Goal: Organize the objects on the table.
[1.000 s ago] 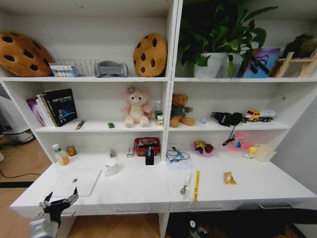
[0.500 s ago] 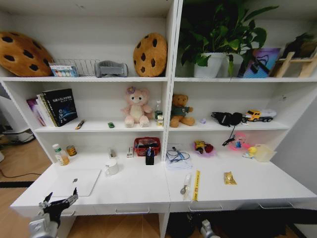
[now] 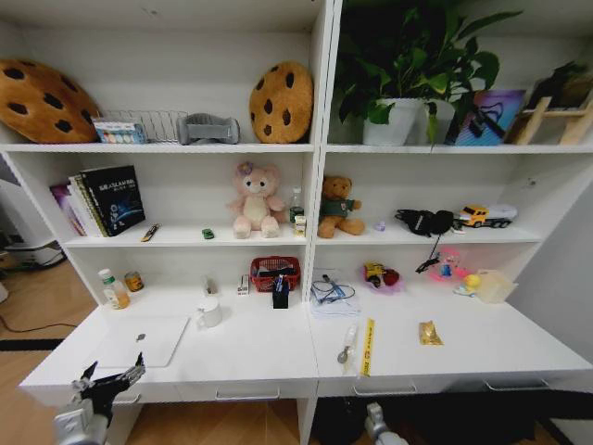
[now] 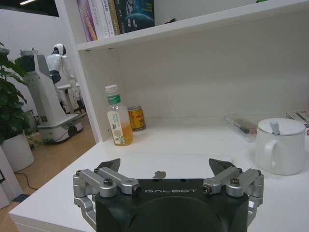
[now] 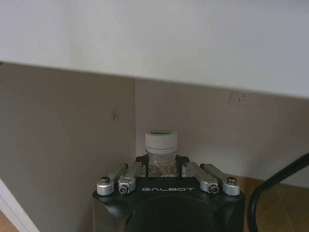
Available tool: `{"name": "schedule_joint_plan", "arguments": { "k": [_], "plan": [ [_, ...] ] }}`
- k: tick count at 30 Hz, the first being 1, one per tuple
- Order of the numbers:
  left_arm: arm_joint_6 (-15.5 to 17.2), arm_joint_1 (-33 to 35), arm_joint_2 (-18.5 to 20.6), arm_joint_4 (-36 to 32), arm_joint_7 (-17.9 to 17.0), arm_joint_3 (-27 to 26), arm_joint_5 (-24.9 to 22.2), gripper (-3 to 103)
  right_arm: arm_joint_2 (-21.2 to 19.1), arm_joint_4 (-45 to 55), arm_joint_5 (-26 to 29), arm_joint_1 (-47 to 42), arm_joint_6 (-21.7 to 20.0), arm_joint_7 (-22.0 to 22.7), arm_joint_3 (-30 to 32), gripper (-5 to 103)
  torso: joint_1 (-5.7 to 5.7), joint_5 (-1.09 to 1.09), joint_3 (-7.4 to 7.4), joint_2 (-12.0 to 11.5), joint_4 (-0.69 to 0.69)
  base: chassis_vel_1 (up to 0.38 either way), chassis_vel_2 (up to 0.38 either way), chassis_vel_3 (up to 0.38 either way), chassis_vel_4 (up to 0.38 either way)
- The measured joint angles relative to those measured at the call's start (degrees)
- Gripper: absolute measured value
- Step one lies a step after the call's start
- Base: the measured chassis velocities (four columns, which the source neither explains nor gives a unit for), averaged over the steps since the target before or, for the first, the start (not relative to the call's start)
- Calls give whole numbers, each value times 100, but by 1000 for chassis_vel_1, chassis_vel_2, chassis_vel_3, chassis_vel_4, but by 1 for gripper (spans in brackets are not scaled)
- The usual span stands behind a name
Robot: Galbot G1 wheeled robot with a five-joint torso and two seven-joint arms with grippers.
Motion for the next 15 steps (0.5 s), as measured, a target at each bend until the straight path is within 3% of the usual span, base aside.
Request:
{"name": "schedule_joint_plan", "arguments": {
  "k": [15],
  "plan": [
    [6,-81,22,75,0,29,-22,100,16,49,146,34,-163,133,-6,27,-1,0,0,0,0,0,0,0,0]
  ]
}}
